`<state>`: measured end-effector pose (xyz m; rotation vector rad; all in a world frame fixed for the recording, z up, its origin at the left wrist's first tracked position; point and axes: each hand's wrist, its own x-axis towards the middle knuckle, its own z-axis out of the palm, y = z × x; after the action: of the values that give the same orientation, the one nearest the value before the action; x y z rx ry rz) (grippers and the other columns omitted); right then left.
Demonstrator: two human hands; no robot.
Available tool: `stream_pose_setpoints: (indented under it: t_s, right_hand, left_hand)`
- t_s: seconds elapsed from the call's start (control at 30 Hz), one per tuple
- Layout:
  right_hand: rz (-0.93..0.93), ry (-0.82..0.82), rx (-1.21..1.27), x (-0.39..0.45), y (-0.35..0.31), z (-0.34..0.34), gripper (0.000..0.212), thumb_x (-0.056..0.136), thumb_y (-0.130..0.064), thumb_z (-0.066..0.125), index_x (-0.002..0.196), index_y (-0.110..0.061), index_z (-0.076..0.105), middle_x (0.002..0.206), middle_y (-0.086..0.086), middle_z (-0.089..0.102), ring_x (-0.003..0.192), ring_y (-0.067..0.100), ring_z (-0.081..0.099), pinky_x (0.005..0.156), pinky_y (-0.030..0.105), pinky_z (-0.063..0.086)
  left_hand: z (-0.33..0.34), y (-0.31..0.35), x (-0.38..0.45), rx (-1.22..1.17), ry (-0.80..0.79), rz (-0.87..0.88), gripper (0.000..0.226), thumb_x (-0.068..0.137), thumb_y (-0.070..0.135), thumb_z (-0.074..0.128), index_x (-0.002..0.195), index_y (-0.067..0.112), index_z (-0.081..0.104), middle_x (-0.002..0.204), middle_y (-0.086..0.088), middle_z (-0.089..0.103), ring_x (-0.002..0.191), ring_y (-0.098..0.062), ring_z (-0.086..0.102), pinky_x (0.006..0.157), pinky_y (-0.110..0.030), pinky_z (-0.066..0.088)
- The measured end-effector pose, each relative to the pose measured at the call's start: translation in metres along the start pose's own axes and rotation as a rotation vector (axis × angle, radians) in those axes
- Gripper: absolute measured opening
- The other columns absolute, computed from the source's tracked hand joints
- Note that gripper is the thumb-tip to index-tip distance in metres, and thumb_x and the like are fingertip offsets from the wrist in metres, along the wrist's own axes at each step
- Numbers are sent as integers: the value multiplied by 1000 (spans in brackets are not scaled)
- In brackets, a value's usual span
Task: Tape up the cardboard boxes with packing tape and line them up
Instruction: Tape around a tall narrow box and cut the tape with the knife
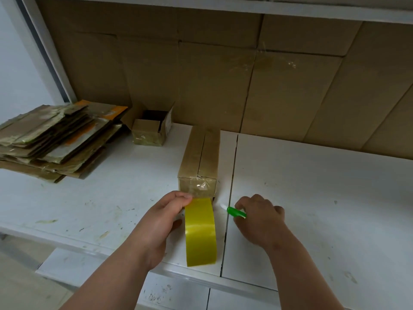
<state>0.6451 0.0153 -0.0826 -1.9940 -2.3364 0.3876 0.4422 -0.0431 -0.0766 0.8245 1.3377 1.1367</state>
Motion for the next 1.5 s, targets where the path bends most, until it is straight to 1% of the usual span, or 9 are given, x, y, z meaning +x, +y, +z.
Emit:
stream_pose_setpoints:
  t_s: [0.17, 0.37, 0.53, 0.67, 0.8, 1.03, 1.13, 1.23, 1.5]
  right_hand:
    - [5, 172, 423, -2, -21, 2, 16, 95, -30, 55, 105, -34, 67, 118, -10, 56, 111, 13, 54, 98, 35, 38]
    - [120, -133, 1089, -6, -53, -7, 27, 96, -41, 58, 94, -20, 74, 99, -3, 71, 99, 13, 62, 78, 27, 43]
    - [218, -275, 1339, 1, -64, -1, 30, 80, -47, 68, 90, -21, 79, 99, -2, 75, 104, 20, 64, 97, 41, 44]
    - [259, -253, 1447, 5, -70, 1, 32, 57, -31, 73, 82, -12, 75, 83, 9, 68, 87, 27, 63, 84, 40, 48]
    - [294, -212, 1479, 8, -71, 2, 11, 67, -15, 73, 77, -9, 72, 76, 11, 63, 77, 27, 60, 75, 39, 49]
    - [298, -88, 1422, 13, -66, 3, 23, 74, -5, 68, 58, -16, 56, 64, 7, 51, 70, 23, 52, 69, 36, 41]
    - [255, -114, 1441, 12, -67, 3, 11, 76, -4, 69, 69, -11, 63, 64, 6, 57, 67, 22, 55, 70, 35, 44]
    - [236, -138, 1477, 9, -70, 1, 7, 75, -3, 71, 74, -9, 68, 64, 6, 62, 65, 22, 58, 70, 36, 45]
    - [151, -96, 1468, -3, -58, 0, 7, 81, -7, 71, 76, -11, 70, 67, 0, 66, 71, 17, 60, 72, 31, 47]
  left_hand:
    - [1, 3, 0, -27, -2, -15, 23, 95, 31, 56, 106, 13, 67, 99, -8, 70, 104, -24, 62, 83, -32, 44]
    - [3, 7, -2, -45, -27, -19, 23, 95, 25, 55, 107, 10, 66, 88, -1, 70, 83, -11, 65, 73, -27, 43]
    - [0, 8, -3, -37, -49, -34, 27, 93, 26, 56, 112, 10, 66, 98, -7, 71, 95, -21, 64, 78, -31, 45]
    - [-1, 7, -1, -15, -77, -36, 29, 89, 33, 60, 110, 15, 68, 98, -4, 72, 100, -21, 65, 82, -33, 46]
    - [-5, 7, -1, 165, -47, 18, 37, 78, 59, 67, 102, 31, 73, 101, 5, 74, 107, -18, 65, 99, -41, 47]
    - [-19, 23, 11, 702, 477, 535, 20, 95, 37, 57, 110, 27, 65, 89, 11, 65, 84, -1, 59, 69, -14, 40]
    - [-16, 38, 36, 819, 335, 733, 36, 93, 36, 63, 127, 27, 64, 118, 5, 57, 107, -10, 55, 90, -27, 45]
    - [-7, 42, 60, 1025, 73, 636, 46, 89, 42, 68, 133, 36, 60, 146, 3, 44, 135, -17, 40, 110, -39, 39]
    - [-18, 29, 67, 1032, 96, 668, 54, 79, 37, 78, 130, 38, 61, 147, 8, 42, 126, -19, 51, 102, -42, 48]
